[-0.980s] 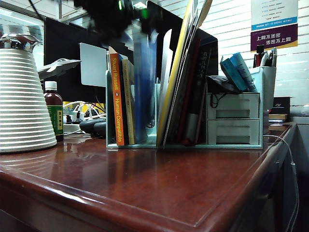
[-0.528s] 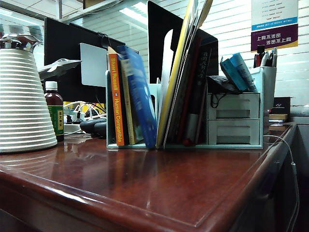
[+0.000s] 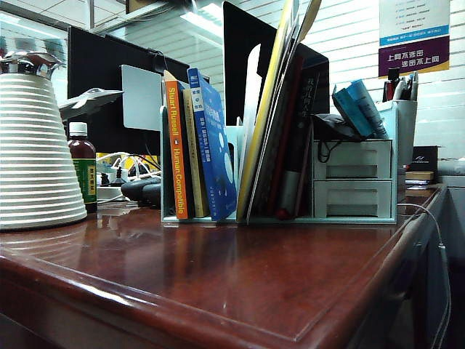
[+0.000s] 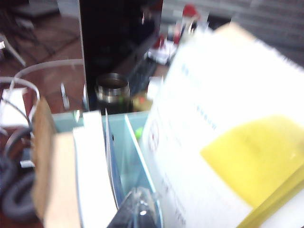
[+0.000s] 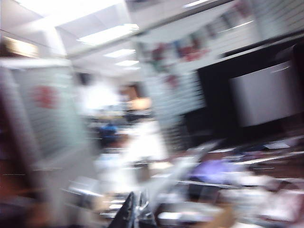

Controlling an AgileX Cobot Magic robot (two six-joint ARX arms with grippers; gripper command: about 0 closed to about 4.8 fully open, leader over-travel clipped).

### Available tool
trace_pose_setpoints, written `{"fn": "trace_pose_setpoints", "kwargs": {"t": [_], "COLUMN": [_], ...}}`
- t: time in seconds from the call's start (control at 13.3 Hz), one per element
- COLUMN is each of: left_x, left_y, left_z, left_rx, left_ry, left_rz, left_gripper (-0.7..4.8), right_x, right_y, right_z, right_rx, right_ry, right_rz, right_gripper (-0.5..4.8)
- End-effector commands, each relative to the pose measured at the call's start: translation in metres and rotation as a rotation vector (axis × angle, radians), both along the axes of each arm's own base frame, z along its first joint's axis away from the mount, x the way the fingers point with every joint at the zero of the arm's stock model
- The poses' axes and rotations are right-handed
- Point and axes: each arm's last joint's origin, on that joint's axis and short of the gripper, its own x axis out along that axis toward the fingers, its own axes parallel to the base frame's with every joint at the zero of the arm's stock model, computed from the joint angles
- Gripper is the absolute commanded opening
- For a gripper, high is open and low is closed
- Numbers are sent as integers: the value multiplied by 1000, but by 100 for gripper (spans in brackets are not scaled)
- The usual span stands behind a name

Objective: Pick up the blue book and put it on the bookshelf.

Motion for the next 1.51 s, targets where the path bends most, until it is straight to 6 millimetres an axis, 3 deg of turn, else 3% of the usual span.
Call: {"fn": "trace_pose_setpoints", "kwargs": {"t": [0.08, 0.23, 0.3, 0.6, 0.75, 0.83, 1.06, 1.36, 1.51], "left_x": [-23, -38, -51, -109, -124, -133, -138, -141, -150], "left_y": [14, 23, 32, 70, 80, 85, 88, 85, 95], "left_z": [23, 10, -8, -80, -111, -141, -168, -169, -175], "left_rx": [25, 12, -14, -10, 7, 30, -7, -23, -19], "left_ry": [-76, -88, -100, -88, -65, -18, -31, -58, -76], "left_rz": [-8, -6, -7, -48, -38, -65, -67, -201, -87], "left_gripper": [-6, -6, -6, -6, -6, -6, -6, -6, -6], "right_x": [-20, -36, -42, -76, -88, -94, -94, -94, -94], "right_y": [-11, -15, -19, -30, -33, -34, -34, -34, -34], "right_z": [-5, -13, -28, -135, -168, -184, -191, -191, -191], "right_rx": [-258, -292, -292, -433, -460, -473, -470, -471, -471], "right_ry": [-3, -56, -19, 114, 168, 191, 223, 224, 224], "right_rz": [-329, -396, -462, -617, -623, -617, -607, -607, -607], "right_gripper": [-8, -8, -8, -8, -8, -8, -7, -7, -7]}}
